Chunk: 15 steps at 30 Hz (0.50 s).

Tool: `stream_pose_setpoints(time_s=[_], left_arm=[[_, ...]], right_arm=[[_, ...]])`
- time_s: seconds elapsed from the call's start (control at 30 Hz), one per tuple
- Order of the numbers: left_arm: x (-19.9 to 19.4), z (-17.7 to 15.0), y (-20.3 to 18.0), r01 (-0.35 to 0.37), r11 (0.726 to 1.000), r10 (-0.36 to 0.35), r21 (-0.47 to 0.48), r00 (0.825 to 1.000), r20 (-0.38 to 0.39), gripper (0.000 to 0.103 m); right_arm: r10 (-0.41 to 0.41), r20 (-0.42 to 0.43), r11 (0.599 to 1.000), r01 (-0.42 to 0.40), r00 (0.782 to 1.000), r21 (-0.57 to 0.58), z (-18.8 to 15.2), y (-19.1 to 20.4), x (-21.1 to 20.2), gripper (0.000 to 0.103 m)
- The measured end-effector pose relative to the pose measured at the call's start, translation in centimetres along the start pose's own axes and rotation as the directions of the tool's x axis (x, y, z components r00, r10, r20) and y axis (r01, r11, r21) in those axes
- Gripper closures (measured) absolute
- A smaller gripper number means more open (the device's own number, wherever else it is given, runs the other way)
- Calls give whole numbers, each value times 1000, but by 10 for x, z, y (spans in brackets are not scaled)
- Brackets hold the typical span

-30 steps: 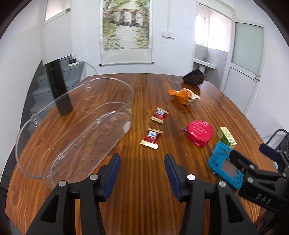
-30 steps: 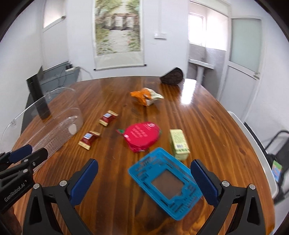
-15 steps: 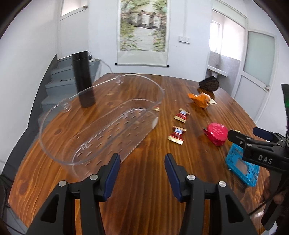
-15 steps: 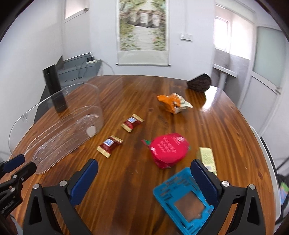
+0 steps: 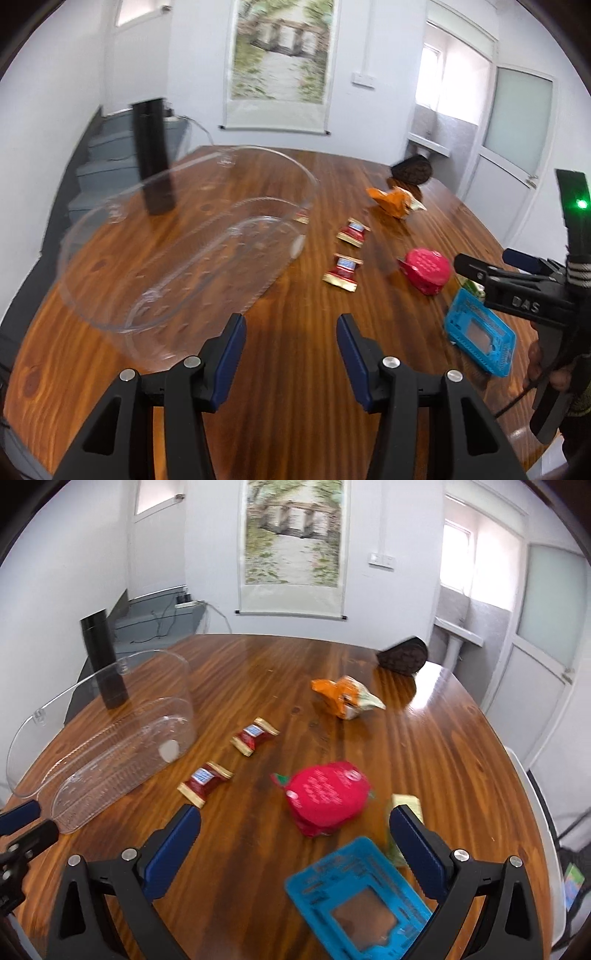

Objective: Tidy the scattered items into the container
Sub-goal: 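Move the right tool toward the blue basket while the left tool hovers nearby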

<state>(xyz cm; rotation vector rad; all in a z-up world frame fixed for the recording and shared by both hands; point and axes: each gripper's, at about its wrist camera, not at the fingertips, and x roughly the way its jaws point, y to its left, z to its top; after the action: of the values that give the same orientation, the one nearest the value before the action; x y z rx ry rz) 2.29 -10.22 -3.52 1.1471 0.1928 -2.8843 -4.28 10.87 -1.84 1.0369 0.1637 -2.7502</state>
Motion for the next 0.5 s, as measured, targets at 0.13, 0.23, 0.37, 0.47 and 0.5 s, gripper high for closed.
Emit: stream_pose_setpoints(time_s=[0.13, 0.23, 0.37, 0.47, 0.5], left_arm=[[17, 8, -15, 49, 999, -49, 16, 998, -31, 51], [29, 14, -25, 94, 995, -93, 20, 994, -49, 51], [36, 17, -42, 134, 989, -131, 56, 989, -64, 51], [39, 15, -53, 188, 979, -181, 81, 980, -88, 51], [40, 13, -57, 204, 975, -195, 91, 976, -96, 51]], right_arm=[[-38, -12, 999, 39, 999, 25, -14, -28, -10, 0], [-65, -23, 996, 66, 998, 61, -27, -51, -19, 0], [-101, -53, 986, 107, 994, 127, -47, -76, -31, 0], [-111, -83, 980, 123, 990, 155, -65, -85, -37, 1], [-113, -95, 979, 127, 989, 161, -70, -86, -38, 4]])
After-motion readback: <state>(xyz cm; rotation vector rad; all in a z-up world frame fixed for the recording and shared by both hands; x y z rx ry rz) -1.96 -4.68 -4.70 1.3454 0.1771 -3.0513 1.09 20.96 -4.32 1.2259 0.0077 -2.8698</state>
